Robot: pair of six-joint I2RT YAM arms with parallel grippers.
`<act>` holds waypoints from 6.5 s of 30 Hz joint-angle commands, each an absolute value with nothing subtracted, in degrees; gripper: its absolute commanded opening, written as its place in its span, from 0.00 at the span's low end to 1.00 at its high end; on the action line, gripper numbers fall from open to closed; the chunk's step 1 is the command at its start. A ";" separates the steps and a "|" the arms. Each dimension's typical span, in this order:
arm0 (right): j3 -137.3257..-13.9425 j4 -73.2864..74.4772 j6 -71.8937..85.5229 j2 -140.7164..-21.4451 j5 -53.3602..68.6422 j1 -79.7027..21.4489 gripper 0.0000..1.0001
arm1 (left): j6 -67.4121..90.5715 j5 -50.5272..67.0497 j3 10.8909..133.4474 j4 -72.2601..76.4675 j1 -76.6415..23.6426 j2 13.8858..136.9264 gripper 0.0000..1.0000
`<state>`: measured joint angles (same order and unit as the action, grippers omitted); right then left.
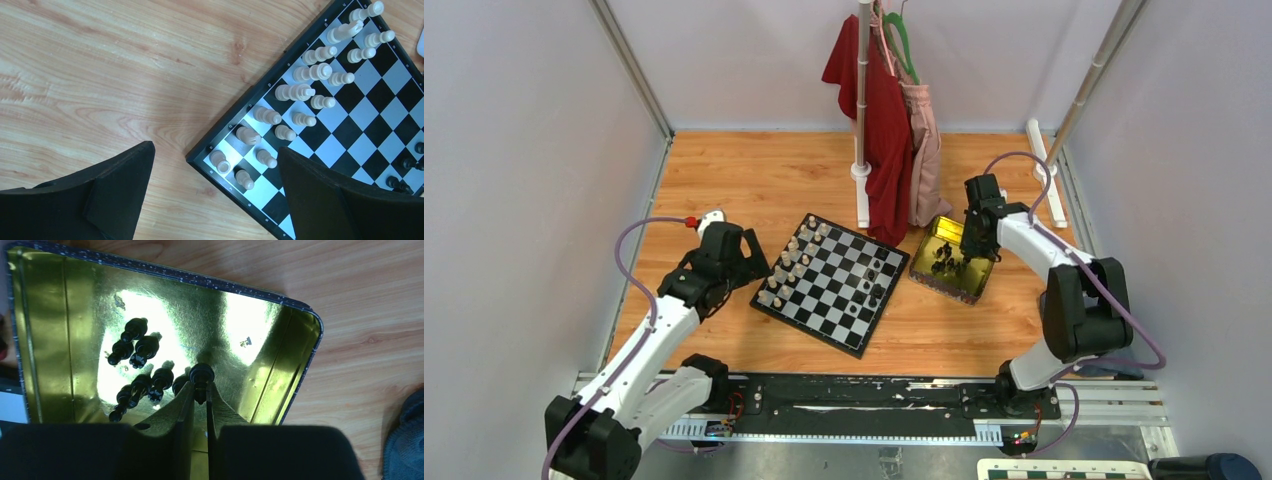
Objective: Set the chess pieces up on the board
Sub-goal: Pick up the chess piece from the storage box, then place the chess piece on the chessboard, then pick up the chess piece from the storage box.
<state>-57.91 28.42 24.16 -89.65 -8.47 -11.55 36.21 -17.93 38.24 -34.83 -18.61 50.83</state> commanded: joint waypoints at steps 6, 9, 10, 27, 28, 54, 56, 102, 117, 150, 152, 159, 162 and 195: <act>-59.69 32.43 22.97 -81.47 -8.10 -11.05 0.00 | 36.56 -17.77 37.92 -35.62 -18.81 49.10 1.00; -59.51 34.17 22.96 -78.35 -7.93 -12.66 0.00 | 36.64 -17.46 37.84 -35.60 -18.81 48.72 1.00; -59.47 34.74 23.03 -77.32 -7.83 -13.54 0.00 | 36.64 -17.34 37.93 -35.55 -18.81 48.57 1.00; -67.58 40.67 24.99 -81.06 -9.29 -40.53 0.00 | 35.99 -15.93 36.84 -35.55 -18.81 45.81 1.00; -68.19 40.53 24.78 -82.40 -9.05 -41.62 0.00 | 35.81 -15.79 36.93 -35.59 -18.81 45.60 1.00; -75.44 36.49 21.07 -101.73 -7.59 -46.84 0.00 | 33.80 -17.14 38.00 -36.31 -18.81 44.69 1.00; -75.61 36.40 20.86 -102.43 -7.49 -46.79 0.00 | 33.82 -17.18 38.05 -36.32 -18.81 44.69 1.00; -71.59 42.58 24.04 -82.96 -20.91 -41.48 0.36 | 34.41 -17.36 37.51 -35.44 -18.81 46.05 1.00; -57.35 37.24 24.79 -78.30 -17.35 -25.07 0.36 | 34.68 -16.61 37.24 -33.84 -18.80 47.79 1.00; -60.98 29.55 20.48 -91.35 -12.01 -19.04 0.35 | 34.29 -17.23 38.17 -31.91 -18.81 51.76 1.00; -61.24 29.53 20.40 -91.77 -11.83 -18.78 0.35 | 34.36 -17.23 38.21 -31.75 -18.81 52.01 1.00; -61.65 29.02 19.98 -93.11 -10.95 -18.32 0.35 | 34.40 -17.23 38.16 -31.13 -18.81 52.95 1.00; -61.78 28.79 19.98 -93.52 -10.62 -18.12 0.34 | 34.37 -17.20 38.27 -30.90 -18.81 53.35 1.00; -60.63 29.62 20.50 -94.81 -8.53 -17.84 0.26 | 33.83 -17.01 38.43 -29.56 -18.81 55.31 1.00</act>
